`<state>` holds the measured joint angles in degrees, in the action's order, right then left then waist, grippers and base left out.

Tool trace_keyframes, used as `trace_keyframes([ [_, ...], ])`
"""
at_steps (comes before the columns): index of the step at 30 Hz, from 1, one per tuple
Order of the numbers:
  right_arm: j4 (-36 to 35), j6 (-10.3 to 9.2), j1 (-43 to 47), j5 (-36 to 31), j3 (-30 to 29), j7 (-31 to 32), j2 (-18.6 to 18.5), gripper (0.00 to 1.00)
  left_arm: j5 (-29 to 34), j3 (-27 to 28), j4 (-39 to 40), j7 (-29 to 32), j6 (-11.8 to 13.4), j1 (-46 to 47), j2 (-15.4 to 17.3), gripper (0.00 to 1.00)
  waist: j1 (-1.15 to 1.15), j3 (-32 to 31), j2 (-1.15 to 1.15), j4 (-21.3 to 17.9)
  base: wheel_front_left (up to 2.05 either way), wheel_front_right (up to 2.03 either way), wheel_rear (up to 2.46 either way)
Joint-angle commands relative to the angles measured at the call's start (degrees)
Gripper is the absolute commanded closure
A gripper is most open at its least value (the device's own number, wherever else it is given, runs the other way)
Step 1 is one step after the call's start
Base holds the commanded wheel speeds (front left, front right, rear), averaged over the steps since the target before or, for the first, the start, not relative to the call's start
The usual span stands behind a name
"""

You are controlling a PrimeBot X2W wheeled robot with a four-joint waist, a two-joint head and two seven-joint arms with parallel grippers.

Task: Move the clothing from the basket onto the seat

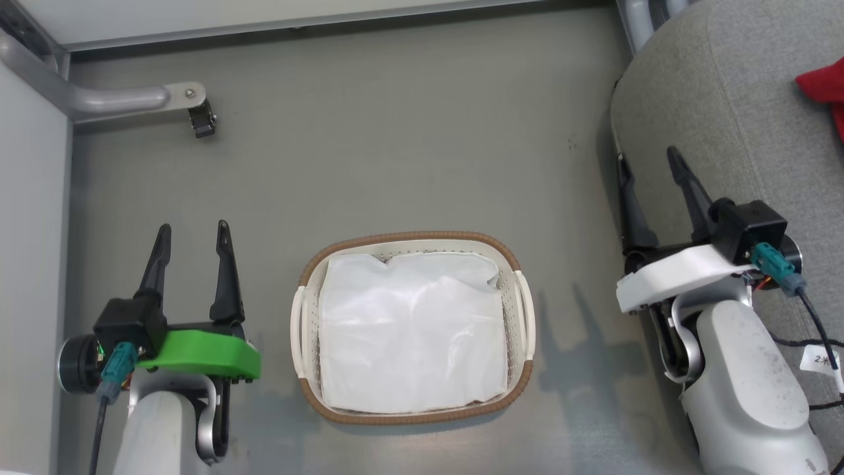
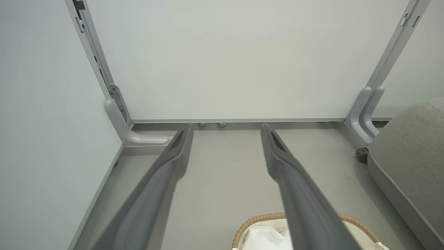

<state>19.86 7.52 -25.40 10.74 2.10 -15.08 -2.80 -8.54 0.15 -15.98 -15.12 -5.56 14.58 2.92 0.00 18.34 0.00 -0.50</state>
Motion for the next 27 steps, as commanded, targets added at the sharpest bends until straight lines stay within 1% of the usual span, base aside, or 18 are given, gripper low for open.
trace_keyframes([
  [1,0.05,-0.06,1.45,0.38,0.27,-0.12,-0.27,0.0,-0.55,0.13,-0.32,-0.04,-0.3,-1.44,0.07,0.0,0.0,-1.51,0.0,0.87,0.0,0.0,0.0],
  [15,0.85,-0.06,11.1,0.62,2.62,-0.12,-0.25,0.0,-2.66,-1.02,-1.65,-0.04,-0.7,-9.02,0.06,0.0,0.0,-8.87,0.0,2.2,0.0,0.0,0.0],
  [27,1.15,-0.07,16.41,2.65,2.17,-0.12,-0.26,0.0,-3.91,-2.59,-0.64,-0.04,1.04,-14.8,0.07,0.0,0.0,-13.34,0.0,2.83,0.0,0.0,0.0],
])
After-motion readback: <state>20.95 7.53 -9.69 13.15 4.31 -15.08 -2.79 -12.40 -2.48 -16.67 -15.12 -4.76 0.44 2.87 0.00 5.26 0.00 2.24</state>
